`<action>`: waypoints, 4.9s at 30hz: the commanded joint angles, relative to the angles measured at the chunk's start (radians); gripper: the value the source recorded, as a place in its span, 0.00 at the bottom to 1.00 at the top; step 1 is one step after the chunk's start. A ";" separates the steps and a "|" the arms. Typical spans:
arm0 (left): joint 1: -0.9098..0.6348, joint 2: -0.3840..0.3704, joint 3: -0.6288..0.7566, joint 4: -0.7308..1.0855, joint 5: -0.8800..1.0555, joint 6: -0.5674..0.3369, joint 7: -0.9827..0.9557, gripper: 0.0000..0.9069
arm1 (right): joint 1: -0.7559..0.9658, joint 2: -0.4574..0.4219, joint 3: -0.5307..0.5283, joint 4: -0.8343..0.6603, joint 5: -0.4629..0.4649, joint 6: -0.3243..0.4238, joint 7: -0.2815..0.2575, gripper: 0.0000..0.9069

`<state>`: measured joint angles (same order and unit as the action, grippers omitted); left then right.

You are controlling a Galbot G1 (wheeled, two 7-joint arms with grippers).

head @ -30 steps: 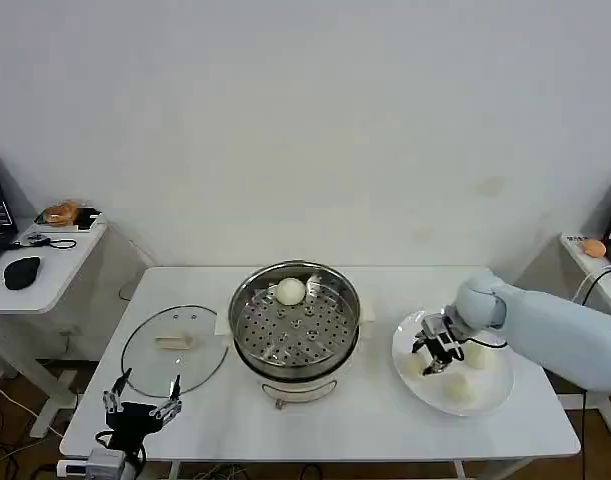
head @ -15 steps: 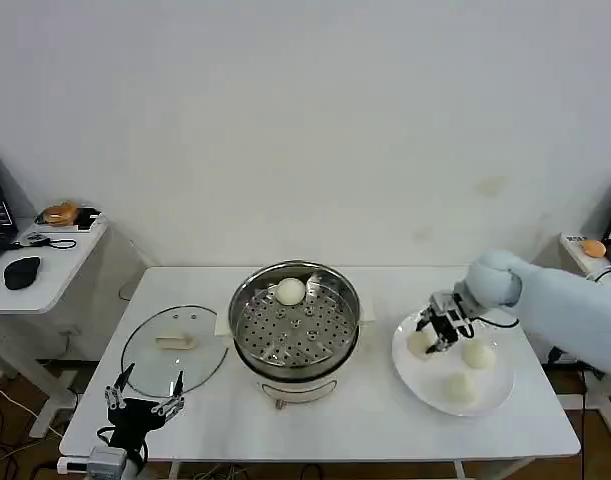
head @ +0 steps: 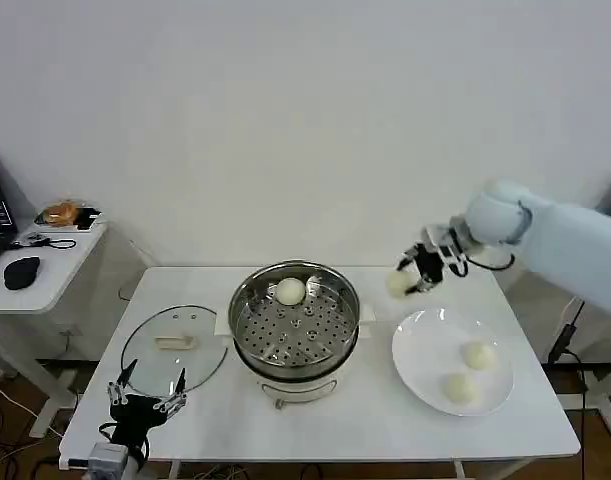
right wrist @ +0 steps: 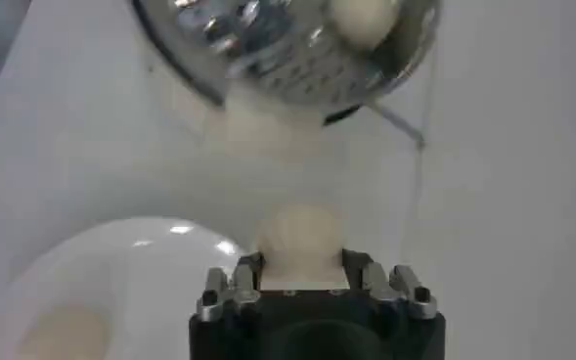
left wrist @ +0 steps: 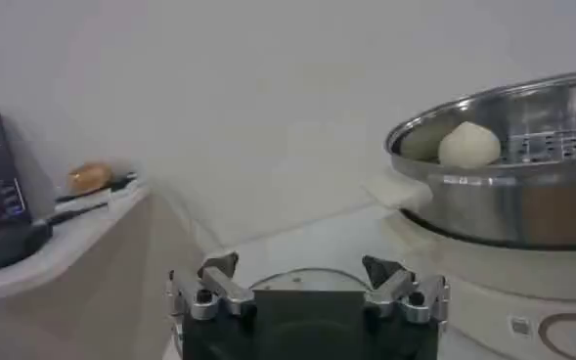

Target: Take steamed baozi put them in steamer then cover it.

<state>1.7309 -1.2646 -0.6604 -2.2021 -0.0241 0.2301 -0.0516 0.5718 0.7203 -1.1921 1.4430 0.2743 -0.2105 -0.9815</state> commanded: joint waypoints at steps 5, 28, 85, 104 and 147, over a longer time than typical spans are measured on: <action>-0.013 -0.002 0.002 0.016 -0.001 -0.001 0.002 1.00 | 0.196 0.227 -0.083 0.027 0.248 -0.083 0.040 0.64; -0.011 -0.008 -0.021 0.004 -0.003 -0.002 0.002 1.00 | -0.098 0.571 -0.054 -0.190 0.359 -0.201 0.103 0.64; -0.017 0.029 0.019 -0.009 -0.016 0.006 0.009 1.00 | 0.222 -0.030 -0.234 0.159 0.052 -0.075 -0.004 1.00; -0.005 0.017 0.037 0.015 0.003 0.006 0.009 1.00 | -0.219 -0.347 0.008 0.170 -0.242 0.079 -0.032 1.00; -0.004 0.027 0.003 0.060 -0.003 0.010 0.011 1.00 | -0.694 -0.251 0.305 0.021 -0.353 0.022 -0.019 1.00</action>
<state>1.7275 -1.2347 -0.6580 -2.1447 -0.0283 0.2393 -0.0407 -0.0764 0.4495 -0.9133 1.4912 -0.0724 -0.1831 -1.0021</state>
